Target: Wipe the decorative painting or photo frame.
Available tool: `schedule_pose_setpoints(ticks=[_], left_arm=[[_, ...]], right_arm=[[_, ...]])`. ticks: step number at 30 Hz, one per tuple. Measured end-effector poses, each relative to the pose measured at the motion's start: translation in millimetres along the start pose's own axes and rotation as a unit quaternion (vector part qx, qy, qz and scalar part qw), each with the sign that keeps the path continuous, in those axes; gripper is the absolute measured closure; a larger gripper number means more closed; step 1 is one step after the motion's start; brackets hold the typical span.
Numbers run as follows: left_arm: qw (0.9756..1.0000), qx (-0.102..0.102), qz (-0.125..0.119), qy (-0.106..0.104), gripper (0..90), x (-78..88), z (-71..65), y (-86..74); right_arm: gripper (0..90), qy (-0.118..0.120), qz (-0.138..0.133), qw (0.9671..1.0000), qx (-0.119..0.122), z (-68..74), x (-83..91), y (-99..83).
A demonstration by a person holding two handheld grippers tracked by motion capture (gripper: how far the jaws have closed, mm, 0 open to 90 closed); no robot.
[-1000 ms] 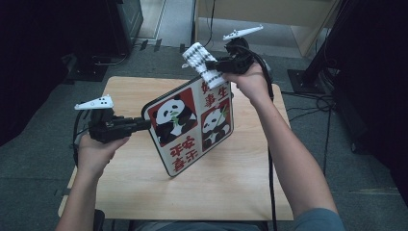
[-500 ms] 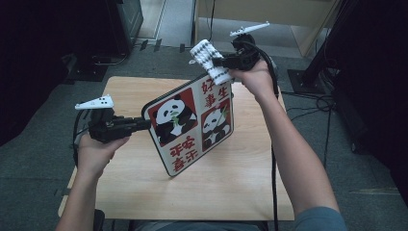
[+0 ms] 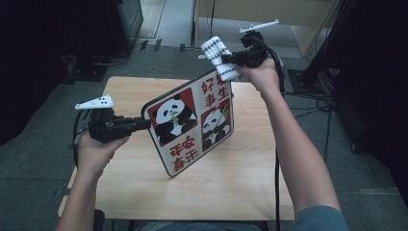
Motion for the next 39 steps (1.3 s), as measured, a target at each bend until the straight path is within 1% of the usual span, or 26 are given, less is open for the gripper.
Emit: schedule_pose_setpoints(ticks=[3, 5, 9, 16, 19, 25, 29, 31, 34, 37, 39], left_arm=[[1.0000, 0.000, 0.001, 0.000, 78.5, 0.2, 0.2, -0.1], [1.0000, 0.000, 0.000, -0.001, 78.5, 0.2, 0.4, -0.1], [1.0000, 0.000, 0.000, -0.001, 78.5, 0.1, 0.6, 0.0], [1.0000, -0.001, 0.000, 0.000, 78.5, 0.0, 0.7, 0.0], [1.0000, -0.001, 0.000, 0.000, 78.5, 0.0, 0.6, 0.0], [1.0000, 0.000, -0.001, -0.002, 78.4, -0.2, 1.1, 0.1], [1.0000, 0.000, -0.001, -0.002, 78.4, -0.4, 1.0, 0.2], [1.0000, 0.000, -0.001, -0.002, 78.4, -0.4, 1.0, 0.2], [1.0000, -0.001, -0.001, -0.002, 78.4, -0.4, 1.2, 0.1], [1.0000, -0.002, 0.001, -0.002, 78.4, 0.1, 1.2, -0.4], [1.0000, -0.001, 0.001, -0.001, 78.4, 0.2, 1.4, -0.4]], right_arm=[[75.6, -0.003, 0.002, 1.0000, -0.004, -4.7, 0.9, -0.9], [76.1, -0.006, 0.007, 0.9999, -0.008, -8.1, 1.6, -2.2], [76.2, -0.012, 0.017, 0.9997, -0.010, -15.8, 1.9, -6.1], [76.1, -0.010, 0.018, 0.9997, -0.016, -21.9, 0.2, -13.5], [76.2, -0.009, 0.022, 0.9996, -0.016, -25.3, -1.2, -18.3], [76.5, 0.001, 0.018, 0.9995, -0.026, -27.7, -1.2, -27.4], [76.6, 0.004, 0.023, 0.9995, -0.022, -29.9, -2.4, -34.3], [76.6, 0.007, 0.024, 0.9993, -0.027, -30.3, -2.5, -37.2], [76.7, 0.007, 0.025, 0.9994, -0.024, -30.7, -3.8, -41.1], [76.8, 0.009, 0.028, 0.9992, -0.028, -30.4, -4.5, -44.6], [76.8, 0.009, 0.029, 0.9992, -0.026, -30.7, -5.0, -46.5]])
Point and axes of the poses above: each handheld gripper's, and its own axes: x roughly backward along the jaws, y roughly out of its top, z roughly to its left, the point moved 5 cm from there along -x, roughly forward along the jaws, and after that the axes turned 8 degrees about -y, right-handed, at the moved point
